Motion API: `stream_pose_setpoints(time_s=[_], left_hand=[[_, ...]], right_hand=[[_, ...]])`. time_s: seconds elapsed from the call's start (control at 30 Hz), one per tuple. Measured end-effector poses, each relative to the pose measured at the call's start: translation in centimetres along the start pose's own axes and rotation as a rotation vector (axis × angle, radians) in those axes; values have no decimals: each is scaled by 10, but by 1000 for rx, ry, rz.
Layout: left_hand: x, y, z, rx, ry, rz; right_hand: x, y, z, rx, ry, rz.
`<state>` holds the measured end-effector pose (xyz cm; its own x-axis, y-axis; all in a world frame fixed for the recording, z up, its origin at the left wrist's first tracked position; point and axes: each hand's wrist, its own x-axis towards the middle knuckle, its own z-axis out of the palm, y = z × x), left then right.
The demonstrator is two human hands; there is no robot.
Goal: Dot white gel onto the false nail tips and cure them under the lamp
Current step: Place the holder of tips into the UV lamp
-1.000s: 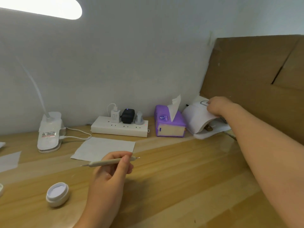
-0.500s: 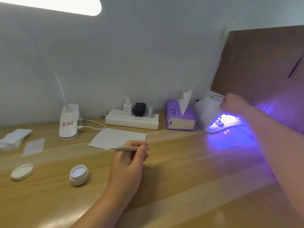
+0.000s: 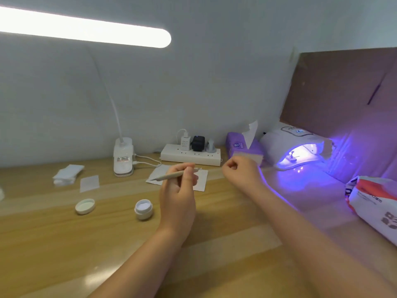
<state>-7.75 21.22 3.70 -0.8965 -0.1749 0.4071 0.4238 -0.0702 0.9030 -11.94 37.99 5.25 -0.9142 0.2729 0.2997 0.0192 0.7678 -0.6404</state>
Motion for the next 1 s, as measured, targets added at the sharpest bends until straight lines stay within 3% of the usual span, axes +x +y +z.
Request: stream_pose_setpoints(time_s=[0.07,0.2,0.4,0.83,0.9,1.0], left_hand=[[13,16,-6,-96,71,-83],[26,47,-24,-199,38,-118],[22,58,-93,45,45,73],[20,61,-261,367,388,41],[29,73,-284,447,434,71],[39,88,-322,516,548,84]], right_hand=[[-19,-24,16,71,-83,-30],[-41,-62,36,179,-150,-72],[-65,-112,56,261,-162,-185],[-128,-227,157,240,-516,-418],[-142,-248,168,216,-607,-443],[-164,-275,186,-11,-841,-536]])
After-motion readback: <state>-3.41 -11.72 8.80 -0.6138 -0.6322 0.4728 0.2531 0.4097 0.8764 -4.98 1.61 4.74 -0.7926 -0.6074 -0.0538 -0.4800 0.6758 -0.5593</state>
